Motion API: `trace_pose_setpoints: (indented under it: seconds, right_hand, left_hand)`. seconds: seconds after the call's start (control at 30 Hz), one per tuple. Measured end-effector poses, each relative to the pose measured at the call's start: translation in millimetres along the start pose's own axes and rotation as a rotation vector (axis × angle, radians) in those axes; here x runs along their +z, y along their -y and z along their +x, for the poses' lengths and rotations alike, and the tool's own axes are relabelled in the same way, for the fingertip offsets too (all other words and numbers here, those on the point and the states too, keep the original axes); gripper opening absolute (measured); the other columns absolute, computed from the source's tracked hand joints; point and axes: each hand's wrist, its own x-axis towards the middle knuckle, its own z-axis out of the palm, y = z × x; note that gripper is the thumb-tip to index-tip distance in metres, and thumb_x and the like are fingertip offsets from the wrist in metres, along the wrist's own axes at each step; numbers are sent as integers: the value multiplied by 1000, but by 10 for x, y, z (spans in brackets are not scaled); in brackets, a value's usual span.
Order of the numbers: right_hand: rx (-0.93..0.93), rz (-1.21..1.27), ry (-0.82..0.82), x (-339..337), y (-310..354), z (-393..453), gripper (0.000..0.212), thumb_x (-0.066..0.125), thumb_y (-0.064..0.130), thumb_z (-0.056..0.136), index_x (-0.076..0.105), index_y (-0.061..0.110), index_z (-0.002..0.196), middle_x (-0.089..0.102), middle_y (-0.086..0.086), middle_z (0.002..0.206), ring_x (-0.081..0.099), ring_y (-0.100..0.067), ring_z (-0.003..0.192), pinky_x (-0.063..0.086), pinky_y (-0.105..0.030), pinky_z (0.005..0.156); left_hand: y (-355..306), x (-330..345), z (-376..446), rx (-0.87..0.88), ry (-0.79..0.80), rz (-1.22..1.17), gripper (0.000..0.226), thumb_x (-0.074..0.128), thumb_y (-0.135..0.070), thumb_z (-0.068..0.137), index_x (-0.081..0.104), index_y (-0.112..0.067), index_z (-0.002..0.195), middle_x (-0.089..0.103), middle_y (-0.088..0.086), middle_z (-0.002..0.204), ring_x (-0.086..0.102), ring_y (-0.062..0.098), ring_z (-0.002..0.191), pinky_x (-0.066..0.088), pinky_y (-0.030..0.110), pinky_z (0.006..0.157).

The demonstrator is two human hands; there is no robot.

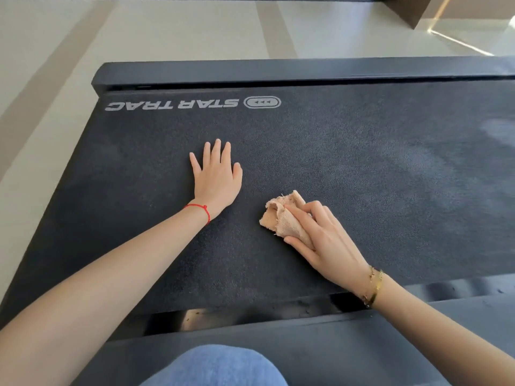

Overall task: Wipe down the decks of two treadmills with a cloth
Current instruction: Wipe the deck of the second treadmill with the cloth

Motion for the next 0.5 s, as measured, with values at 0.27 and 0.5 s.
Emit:
trace_pose_setpoints:
  seconds: [0.27,0.5]
  right_hand:
    - [13,-41,21,-228,-354,220,52,49,38,98,46,7,140,46,-4,107,51,-26,95,41,-35,95]
    - [-116,65,112,-206,-225,-215,53,41,52,99,48,17,138,47,0,111,51,-20,96,44,-34,92]
  left_hand:
    - [-339,65,-180,-27,11,-6,64,27,-43,103,12,-13,158,7,9,166,0,29,153,-1,60,120]
    - [-382,117,-203,-49,-37,31,64,26,-44,102,14,-14,157,10,8,165,3,27,153,1,57,121]
